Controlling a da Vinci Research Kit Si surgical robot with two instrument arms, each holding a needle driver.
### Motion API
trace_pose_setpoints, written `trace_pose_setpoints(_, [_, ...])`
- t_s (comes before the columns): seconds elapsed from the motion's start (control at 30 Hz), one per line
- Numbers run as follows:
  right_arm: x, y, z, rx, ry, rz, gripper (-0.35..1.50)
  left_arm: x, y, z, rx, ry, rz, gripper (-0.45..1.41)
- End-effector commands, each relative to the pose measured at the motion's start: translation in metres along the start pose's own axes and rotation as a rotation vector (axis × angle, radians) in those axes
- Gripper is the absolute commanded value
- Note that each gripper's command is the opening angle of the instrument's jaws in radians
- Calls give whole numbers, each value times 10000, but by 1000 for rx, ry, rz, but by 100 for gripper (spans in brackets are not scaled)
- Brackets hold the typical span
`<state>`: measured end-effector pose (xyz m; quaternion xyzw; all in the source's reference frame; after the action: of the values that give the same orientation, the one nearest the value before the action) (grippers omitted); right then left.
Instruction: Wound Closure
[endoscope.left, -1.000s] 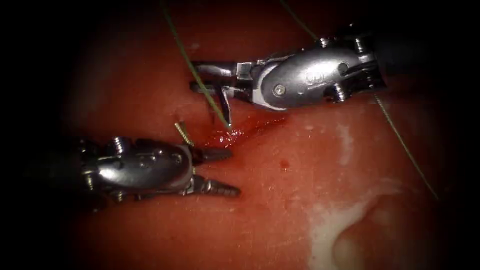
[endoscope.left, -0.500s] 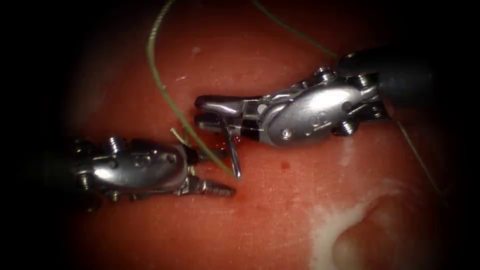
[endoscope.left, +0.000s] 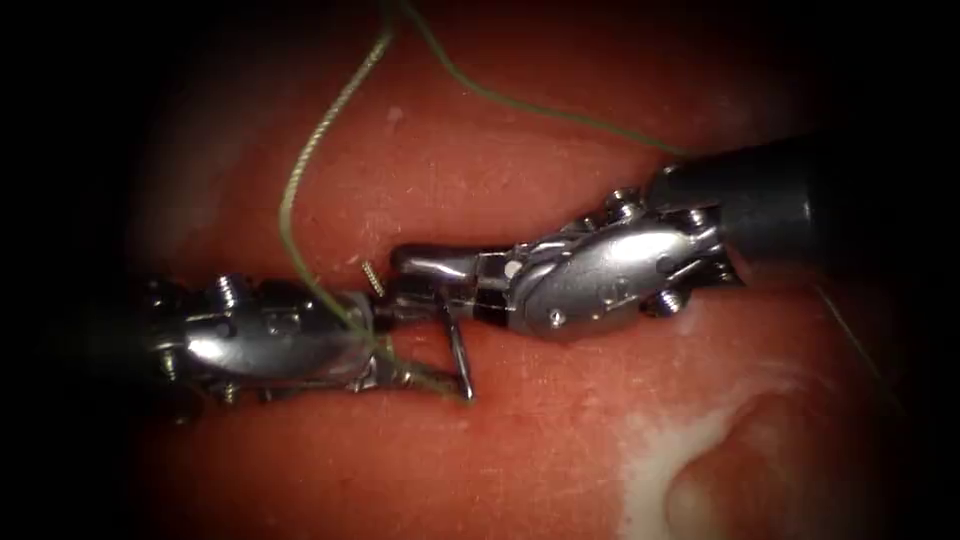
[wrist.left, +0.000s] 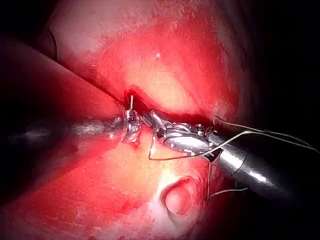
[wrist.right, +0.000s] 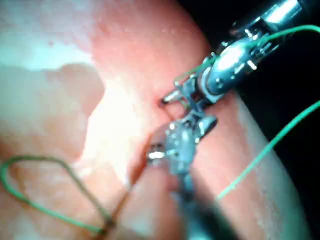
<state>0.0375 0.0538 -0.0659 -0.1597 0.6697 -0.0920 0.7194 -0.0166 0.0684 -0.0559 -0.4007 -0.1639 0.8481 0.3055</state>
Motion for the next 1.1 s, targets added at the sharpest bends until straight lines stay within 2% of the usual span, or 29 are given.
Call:
trace_pose_setpoints(0.03, [-1, -2, 5, 2, -1, 17, -35, -2, 1, 8, -2, -1, 0, 61])
trace_pose_setpoints(0.33, [-13, -20, -2, 59, -44, 119, -35, -3, 1, 7, -2, -4, 0, 62])
trace_pose_setpoints(0.6, [-19, -25, -3, 83, -64, 166, -35, -3, 1, 7, -1, -7, -5, 62])
trace_pose_setpoints(0.73, [-14, -16, -3, 75, -69, 176, -35, -3, 1, 7, -1, -10, -5, 62])
trace_pose_setpoints(0.93, [9, 6, 0, 42, -61, 156, -35, -3, 1, 7, -1, -10, -6, 62])
trace_pose_setpoints(1.0, [10, 4, 2, 40, -59, 155, -35, -3, 1, 8, 0, -10, -6, 62])
trace_pose_setpoints(1.1, [-4, -13, 4, 84, -75, 131, -35, -3, 1, 7, 0, -13, -5, 62])
